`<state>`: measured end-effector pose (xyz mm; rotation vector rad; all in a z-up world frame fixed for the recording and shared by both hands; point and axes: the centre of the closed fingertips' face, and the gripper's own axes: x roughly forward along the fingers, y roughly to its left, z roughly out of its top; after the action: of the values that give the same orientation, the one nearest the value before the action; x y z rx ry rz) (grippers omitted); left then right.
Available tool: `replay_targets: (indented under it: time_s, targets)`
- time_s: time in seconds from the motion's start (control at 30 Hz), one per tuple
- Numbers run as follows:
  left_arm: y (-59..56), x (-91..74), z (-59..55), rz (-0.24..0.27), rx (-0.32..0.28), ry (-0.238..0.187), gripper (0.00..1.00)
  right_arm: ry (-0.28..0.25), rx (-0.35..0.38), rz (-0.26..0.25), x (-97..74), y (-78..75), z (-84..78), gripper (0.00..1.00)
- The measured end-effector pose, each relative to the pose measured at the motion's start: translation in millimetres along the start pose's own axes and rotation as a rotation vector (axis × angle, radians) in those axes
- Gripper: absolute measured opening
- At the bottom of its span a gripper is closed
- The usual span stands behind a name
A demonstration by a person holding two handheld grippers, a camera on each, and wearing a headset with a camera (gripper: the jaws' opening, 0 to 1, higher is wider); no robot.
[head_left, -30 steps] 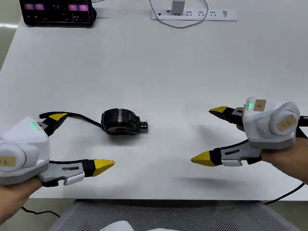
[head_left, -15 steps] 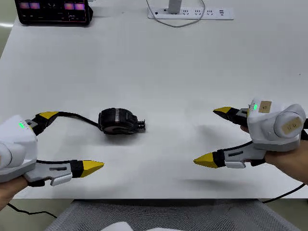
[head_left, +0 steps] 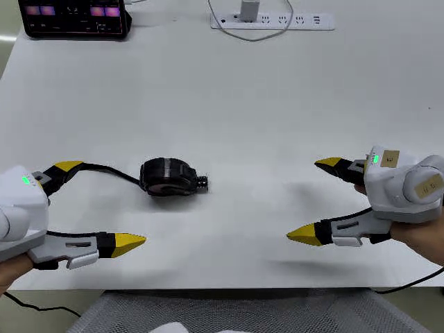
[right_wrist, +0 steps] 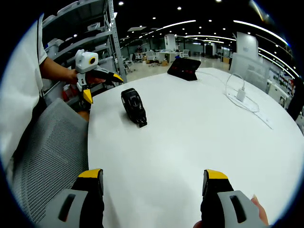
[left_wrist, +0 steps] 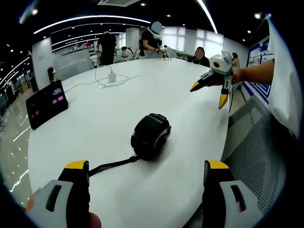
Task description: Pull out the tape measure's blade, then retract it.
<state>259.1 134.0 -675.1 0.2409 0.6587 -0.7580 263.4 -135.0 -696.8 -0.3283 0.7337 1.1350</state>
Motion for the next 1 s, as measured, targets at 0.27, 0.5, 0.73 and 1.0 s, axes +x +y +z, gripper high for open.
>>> replay_targets:
  time_s: [0.27, 0.5, 0.73, 1.0]
  targets:
    - [-3.0, 0.6, 0.4, -0.009, -0.002, -0.002, 0.99, 0.008, 0.004, -0.012, -5.4, -3.2, -3.7, 0.85]
    - [-0.2, -1.0, 2.6, -0.008, -0.008, -0.015, 0.99, 0.014, 0.008, -0.019, -8.6, -4.3, -6.3, 0.85]
    - [6.0, -3.2, 4.9, 0.003, -0.011, -0.028, 0.99, 0.017, 0.01, -0.02, -11.5, -4.4, -7.9, 0.85]
    - [5.5, -2.9, 5.0, -0.002, -0.013, -0.026, 0.99, 0.021, 0.013, -0.023, -13.1, -3.4, -9.4, 0.85]
